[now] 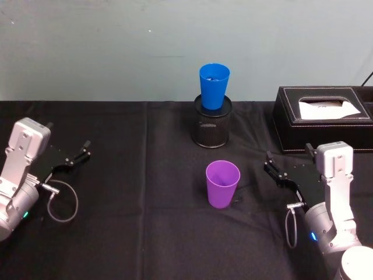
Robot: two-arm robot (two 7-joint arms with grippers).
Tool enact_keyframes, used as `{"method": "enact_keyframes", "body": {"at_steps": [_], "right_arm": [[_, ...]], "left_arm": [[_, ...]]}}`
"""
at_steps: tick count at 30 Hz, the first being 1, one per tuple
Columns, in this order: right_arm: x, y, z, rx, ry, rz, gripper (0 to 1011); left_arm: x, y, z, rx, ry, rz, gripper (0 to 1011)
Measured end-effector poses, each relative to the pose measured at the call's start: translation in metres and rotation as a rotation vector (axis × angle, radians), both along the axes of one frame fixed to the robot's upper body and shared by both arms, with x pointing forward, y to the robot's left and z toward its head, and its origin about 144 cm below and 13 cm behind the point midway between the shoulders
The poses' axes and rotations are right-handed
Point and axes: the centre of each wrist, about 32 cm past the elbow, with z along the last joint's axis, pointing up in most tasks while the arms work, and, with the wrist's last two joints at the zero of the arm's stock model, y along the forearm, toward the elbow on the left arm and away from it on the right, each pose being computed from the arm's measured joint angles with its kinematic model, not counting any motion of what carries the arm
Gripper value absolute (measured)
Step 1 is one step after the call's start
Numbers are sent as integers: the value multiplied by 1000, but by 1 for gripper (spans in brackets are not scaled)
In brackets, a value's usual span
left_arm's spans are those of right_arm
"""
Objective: Pick up one cup with a gripper and tap it against the other cup.
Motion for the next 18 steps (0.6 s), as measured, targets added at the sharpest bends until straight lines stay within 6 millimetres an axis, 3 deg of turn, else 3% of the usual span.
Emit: {"method": "enact_keyframes", "body": {"at_steps": [18], "right_arm": [[0,0,0,0,0,0,1003]], "left_arm": [[0,0,0,0,0,0,1000]]}}
